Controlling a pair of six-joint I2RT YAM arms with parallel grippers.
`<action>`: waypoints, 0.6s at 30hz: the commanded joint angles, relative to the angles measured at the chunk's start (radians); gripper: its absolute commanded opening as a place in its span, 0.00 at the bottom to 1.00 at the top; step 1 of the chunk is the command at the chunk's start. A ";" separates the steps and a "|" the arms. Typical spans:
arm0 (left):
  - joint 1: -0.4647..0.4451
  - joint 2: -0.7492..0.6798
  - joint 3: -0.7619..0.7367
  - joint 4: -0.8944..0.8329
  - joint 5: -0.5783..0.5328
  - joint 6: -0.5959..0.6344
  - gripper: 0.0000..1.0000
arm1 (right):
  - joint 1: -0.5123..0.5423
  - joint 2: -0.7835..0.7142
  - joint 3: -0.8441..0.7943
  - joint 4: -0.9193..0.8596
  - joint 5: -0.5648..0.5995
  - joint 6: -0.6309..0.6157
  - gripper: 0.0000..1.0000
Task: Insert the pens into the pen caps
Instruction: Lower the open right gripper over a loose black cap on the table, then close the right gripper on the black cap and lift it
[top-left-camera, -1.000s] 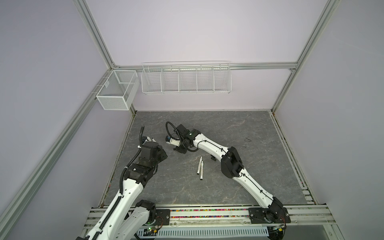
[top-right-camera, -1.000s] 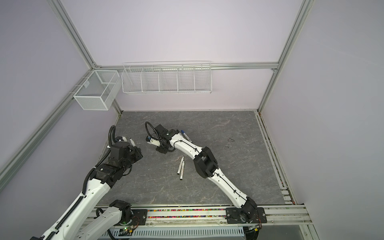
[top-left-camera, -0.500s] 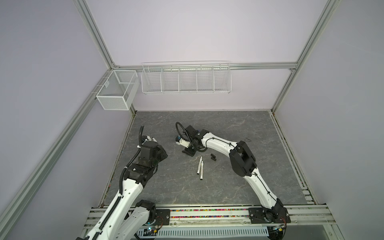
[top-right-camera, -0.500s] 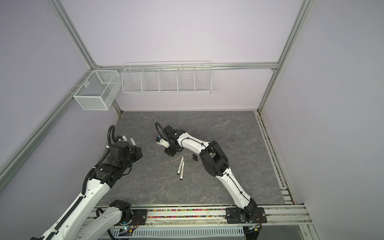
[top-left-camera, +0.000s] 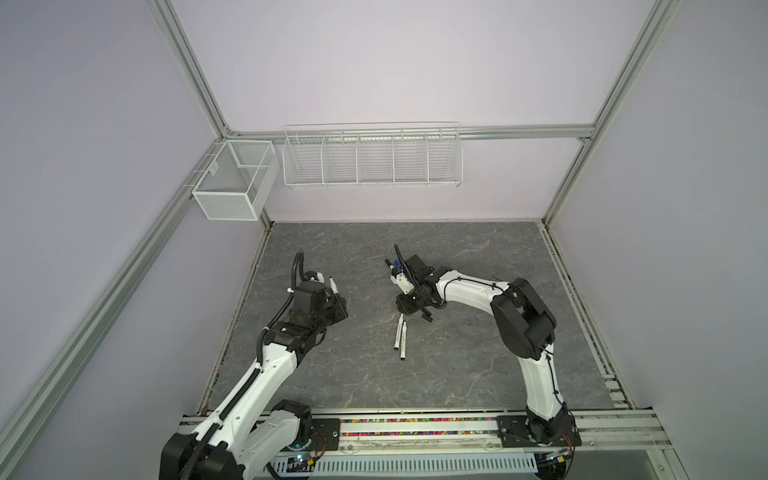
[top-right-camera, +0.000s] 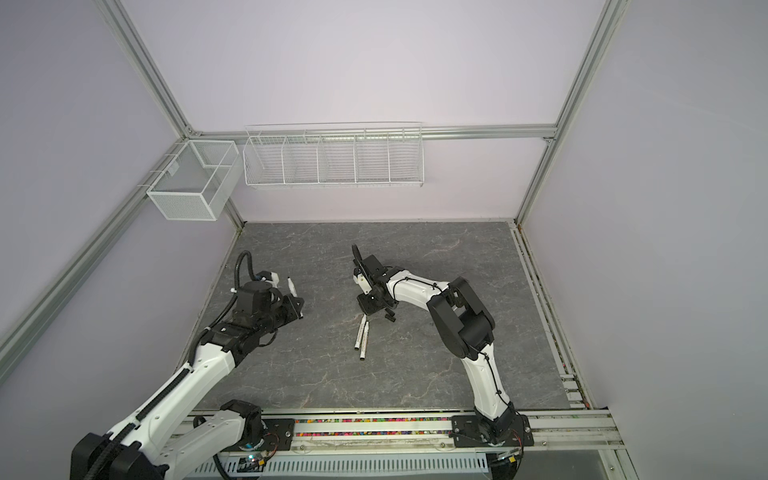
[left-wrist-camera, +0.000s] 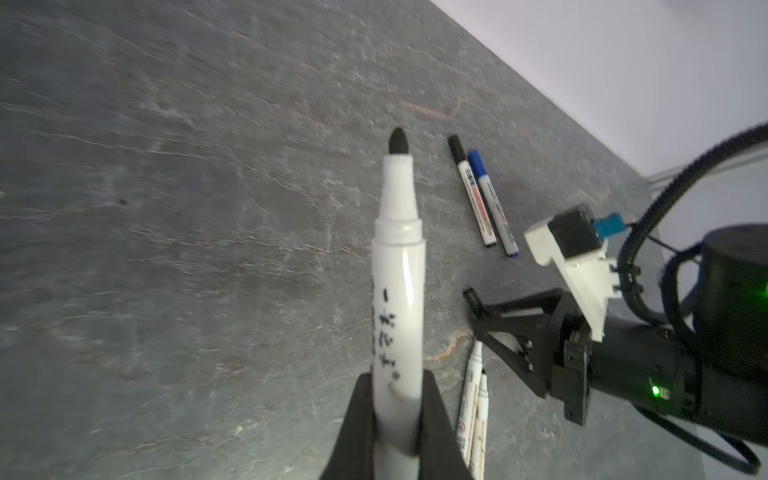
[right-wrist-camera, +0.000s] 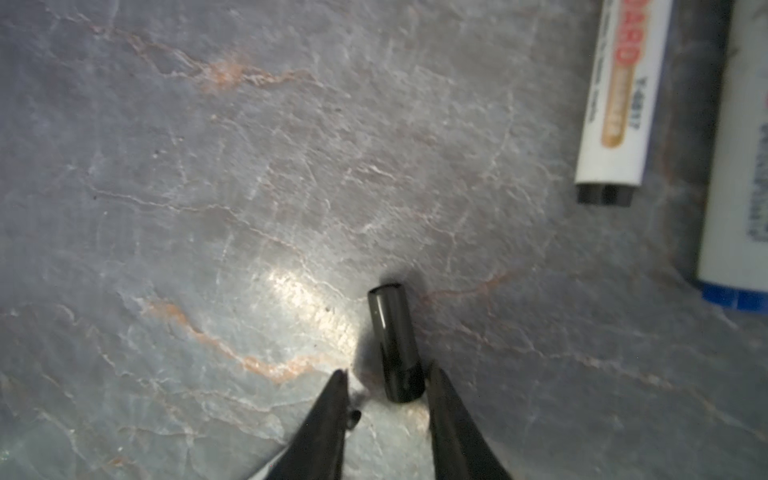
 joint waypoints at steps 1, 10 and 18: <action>0.002 0.061 0.003 0.025 0.212 0.107 0.00 | -0.010 -0.005 -0.005 -0.045 -0.003 0.028 0.47; -0.009 0.067 0.008 -0.026 0.288 0.171 0.00 | 0.000 0.053 0.164 -0.204 0.041 -0.155 0.48; -0.019 0.047 0.006 -0.027 0.344 0.179 0.00 | 0.014 0.175 0.312 -0.317 0.090 -0.203 0.43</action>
